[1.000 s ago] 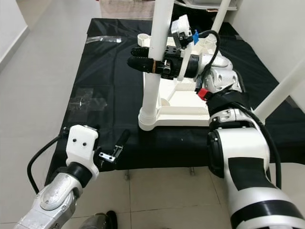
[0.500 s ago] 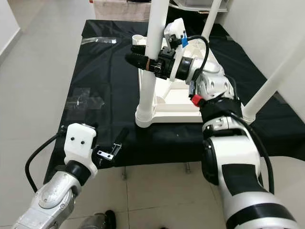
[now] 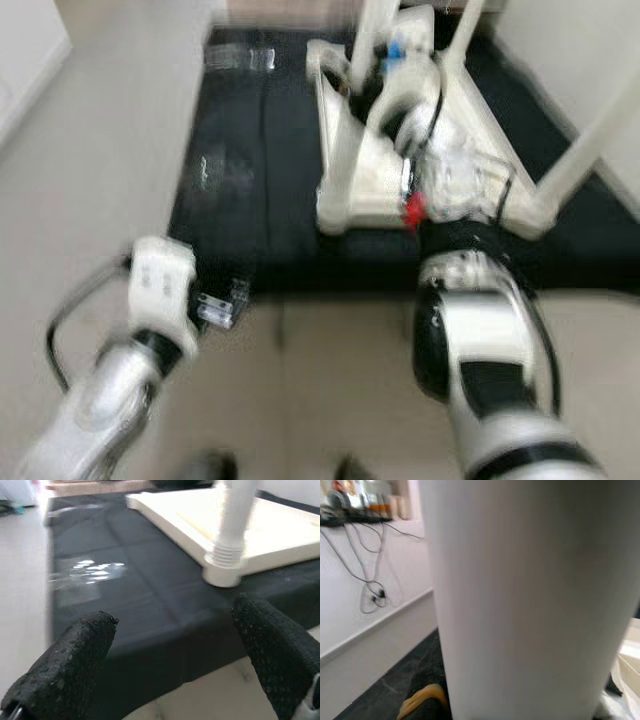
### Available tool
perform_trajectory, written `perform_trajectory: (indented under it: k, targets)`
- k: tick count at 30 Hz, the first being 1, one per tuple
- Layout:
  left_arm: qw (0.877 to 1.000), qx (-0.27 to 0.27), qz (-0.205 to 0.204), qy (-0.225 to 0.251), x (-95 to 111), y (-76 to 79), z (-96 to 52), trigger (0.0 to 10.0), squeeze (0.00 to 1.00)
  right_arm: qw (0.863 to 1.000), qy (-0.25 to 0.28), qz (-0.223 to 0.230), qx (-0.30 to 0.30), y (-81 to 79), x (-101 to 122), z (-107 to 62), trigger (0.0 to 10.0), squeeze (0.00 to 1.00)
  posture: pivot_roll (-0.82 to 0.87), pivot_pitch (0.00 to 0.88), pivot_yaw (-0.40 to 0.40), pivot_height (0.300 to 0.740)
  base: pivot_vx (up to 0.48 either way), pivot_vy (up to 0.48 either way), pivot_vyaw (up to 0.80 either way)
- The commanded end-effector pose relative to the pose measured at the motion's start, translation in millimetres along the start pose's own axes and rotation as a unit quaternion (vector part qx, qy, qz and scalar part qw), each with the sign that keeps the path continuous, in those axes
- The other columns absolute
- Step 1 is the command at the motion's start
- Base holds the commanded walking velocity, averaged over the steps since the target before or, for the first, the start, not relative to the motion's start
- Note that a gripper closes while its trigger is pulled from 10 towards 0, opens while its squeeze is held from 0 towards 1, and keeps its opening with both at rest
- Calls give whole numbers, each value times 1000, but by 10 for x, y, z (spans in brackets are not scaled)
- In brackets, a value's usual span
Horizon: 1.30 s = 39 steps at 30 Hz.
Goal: Building children table
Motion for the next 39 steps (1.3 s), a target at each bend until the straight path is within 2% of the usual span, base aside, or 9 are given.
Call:
perform_trajectory:
  k: [1,5,11,13,16,21,28,31,39]
  targets:
    - [1000,-2,-2,-5,-24,19,-7,10000,0,995,-85,38,-23,-14,-484,-56,10000,0,123,227,-52,740,0,0,0]
    - [1000,0,0,-3,-17,5,-4,10000,0,989,-95,37,-109,110,-488,-63,10000,0,121,219,-51,740,0,0,0]
    - [1000,-1,1,-2,-13,4,0,10000,0,982,-115,39,-145,132,-538,-57,10000,0,121,212,-52,740,0,0,0]
    - [1000,-2,2,0,-6,0,7,10000,0,973,-119,43,-193,157,-537,-45,10000,0,121,208,-51,740,0,0,0]
    - [1000,-2,3,1,-2,-9,10,10000,0,968,-120,44,-214,159,-531,-40,10000,0,123,203,-49,740,0,0,0]
    - [1000,-2,5,2,1,-19,8,10000,0,959,-135,40,-244,100,-556,-17,10000,0,118,203,-48,740,0,0,0]
    - [1000,-1,10,4,11,-43,26,10000,0,927,-133,44,-347,60,-584,-74,10000,0,126,208,-51,740,0,0,0]
    - [1000,-1,12,3,9,-57,32,10000,0,923,-139,43,-357,-49,-623,-66,10000,0,125,213,-52,740,0,0,0]
    - [1000,1,13,6,22,-68,44,10000,0,884,-166,61,-432,-162,-733,-111,10000,0,127,220,-58,740,0,0,0]
Point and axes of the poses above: a point about 5 cm out from each wrist's last joint towards the gripper, its own z axis pointing out of the wrist towards the gripper, its own x axis along the axis of the wrist's last joint, y = z × x, the point moved 5 cm from there along z, pointing out of the wrist towards the gripper, and after that the axes turned 6 degrees about -z, right-handed, at the moved point
